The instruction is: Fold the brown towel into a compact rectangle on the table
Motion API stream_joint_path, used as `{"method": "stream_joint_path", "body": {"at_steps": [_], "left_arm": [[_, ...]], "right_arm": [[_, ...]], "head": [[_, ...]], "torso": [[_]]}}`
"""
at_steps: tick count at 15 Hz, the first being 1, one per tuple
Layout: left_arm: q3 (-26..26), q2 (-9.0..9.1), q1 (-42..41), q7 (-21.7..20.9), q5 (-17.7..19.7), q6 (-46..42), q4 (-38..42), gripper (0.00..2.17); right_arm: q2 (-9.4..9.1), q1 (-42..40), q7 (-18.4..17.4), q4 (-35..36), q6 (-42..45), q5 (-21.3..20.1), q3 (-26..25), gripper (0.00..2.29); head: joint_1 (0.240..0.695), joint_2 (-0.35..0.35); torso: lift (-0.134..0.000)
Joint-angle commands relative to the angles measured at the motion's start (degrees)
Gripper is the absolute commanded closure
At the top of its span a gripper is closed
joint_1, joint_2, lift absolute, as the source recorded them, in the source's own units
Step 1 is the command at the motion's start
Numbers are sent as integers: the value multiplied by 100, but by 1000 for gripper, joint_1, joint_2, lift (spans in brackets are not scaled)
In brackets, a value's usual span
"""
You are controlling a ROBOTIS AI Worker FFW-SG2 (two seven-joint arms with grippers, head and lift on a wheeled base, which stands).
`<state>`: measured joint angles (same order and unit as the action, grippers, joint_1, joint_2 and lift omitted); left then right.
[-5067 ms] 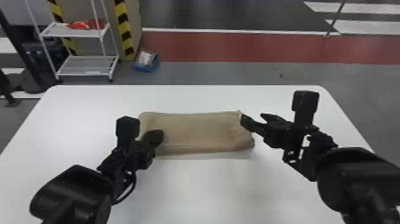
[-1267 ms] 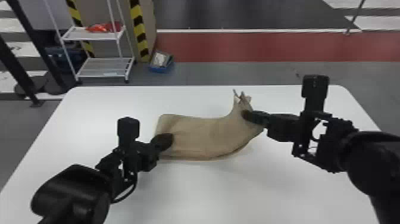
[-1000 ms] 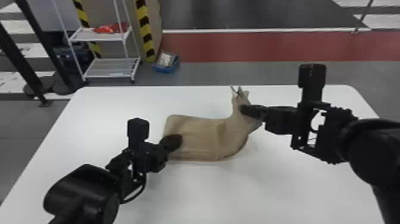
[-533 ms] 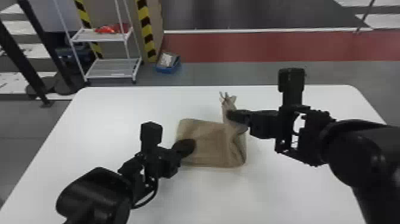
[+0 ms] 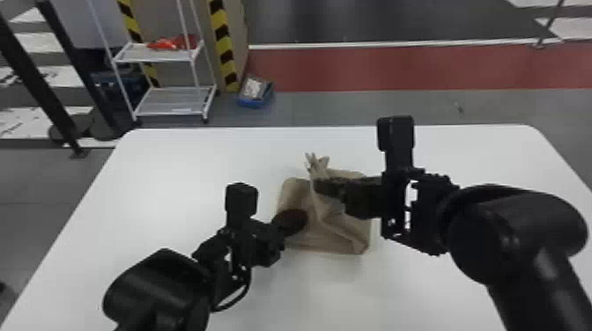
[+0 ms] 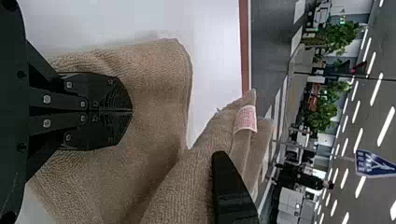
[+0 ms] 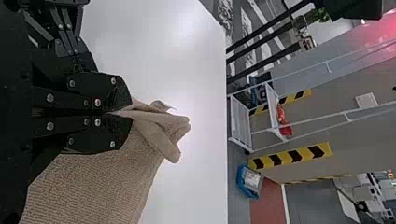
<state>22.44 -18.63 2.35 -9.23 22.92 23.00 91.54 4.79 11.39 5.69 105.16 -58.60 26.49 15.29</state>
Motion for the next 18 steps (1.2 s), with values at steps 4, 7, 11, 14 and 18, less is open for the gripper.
{"method": "stream_joint_path", "body": {"at_steps": [4,7,11,14,18], "left_arm": [[-47,-18,-51,-8,20,-18,13,1720],[-38,9,-51,0,11,-18,5,1720],[-38,18,-42,-8,2,-18,5,1720],[-91,18,-147,0,2,-18,13,1720],[-161,0,-270,44,20,-18,260,1717]], "right_arm": [[-13,21,-59,-259,203,-100,184,630],[-66,47,275,-505,414,40,220,606],[-22,-296,547,-277,1030,190,61,603],[303,-770,539,427,1065,-206,-281,603],[725,-1623,987,1130,924,-267,-1046,2054]], "head": [[695,93],[695,101],[695,122],[695,107],[695,41]], "torso": [[-123],[-123],[-123],[-123],[-123]]}}
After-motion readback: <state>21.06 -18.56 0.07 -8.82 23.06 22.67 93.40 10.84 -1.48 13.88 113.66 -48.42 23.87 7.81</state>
